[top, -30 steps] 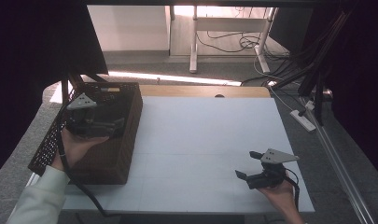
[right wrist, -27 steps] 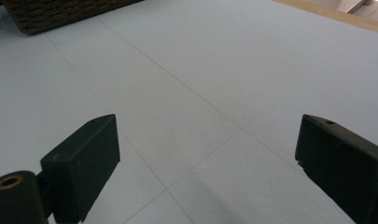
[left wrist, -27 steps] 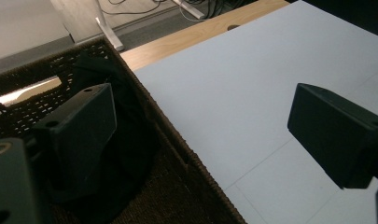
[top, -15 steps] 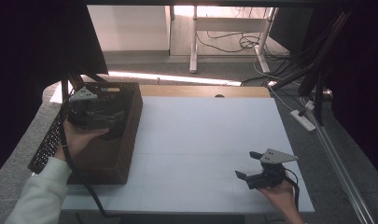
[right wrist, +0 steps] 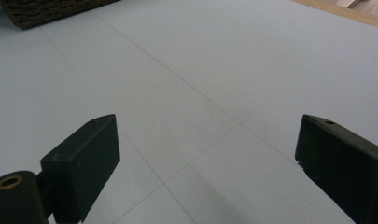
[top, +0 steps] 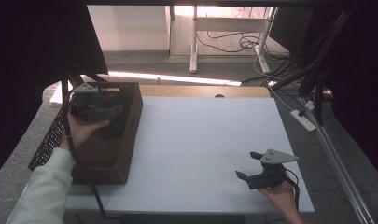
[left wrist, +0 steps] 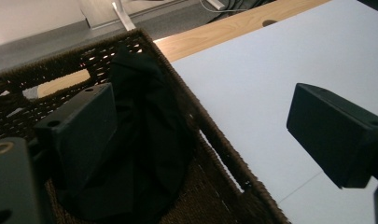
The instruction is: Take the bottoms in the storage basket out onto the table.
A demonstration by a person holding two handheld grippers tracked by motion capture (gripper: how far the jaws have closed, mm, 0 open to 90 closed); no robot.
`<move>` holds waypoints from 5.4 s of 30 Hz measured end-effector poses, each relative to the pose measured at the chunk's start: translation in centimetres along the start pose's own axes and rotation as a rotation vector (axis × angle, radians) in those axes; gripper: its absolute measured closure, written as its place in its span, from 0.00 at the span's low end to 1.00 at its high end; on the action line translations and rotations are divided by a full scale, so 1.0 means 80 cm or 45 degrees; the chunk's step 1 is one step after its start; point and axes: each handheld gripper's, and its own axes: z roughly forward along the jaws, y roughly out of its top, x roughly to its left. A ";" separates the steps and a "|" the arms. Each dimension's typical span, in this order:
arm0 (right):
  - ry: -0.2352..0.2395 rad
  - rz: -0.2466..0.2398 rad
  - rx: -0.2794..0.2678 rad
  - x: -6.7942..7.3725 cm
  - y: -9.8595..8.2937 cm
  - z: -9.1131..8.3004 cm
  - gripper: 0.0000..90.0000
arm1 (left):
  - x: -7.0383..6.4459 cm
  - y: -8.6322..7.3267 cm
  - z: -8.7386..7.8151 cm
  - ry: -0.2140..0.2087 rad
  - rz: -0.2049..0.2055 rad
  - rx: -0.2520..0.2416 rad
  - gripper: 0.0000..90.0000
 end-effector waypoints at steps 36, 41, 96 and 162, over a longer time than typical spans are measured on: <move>0.000 0.005 0.036 -0.001 -0.003 0.004 0.07 | 0.050 0.017 0.048 0.087 -0.033 0.077 0.10; 0.002 0.004 0.041 -0.001 -0.003 0.005 0.07 | 0.055 0.016 0.054 0.080 -0.048 0.085 0.10; 0.013 0.006 0.085 -0.001 -0.006 0.010 0.07 | 0.087 -0.005 0.144 0.074 -0.074 0.285 0.11; -0.009 0.008 0.077 -0.001 -0.006 0.008 0.08 | 0.110 -0.026 0.177 0.008 -0.148 0.612 0.84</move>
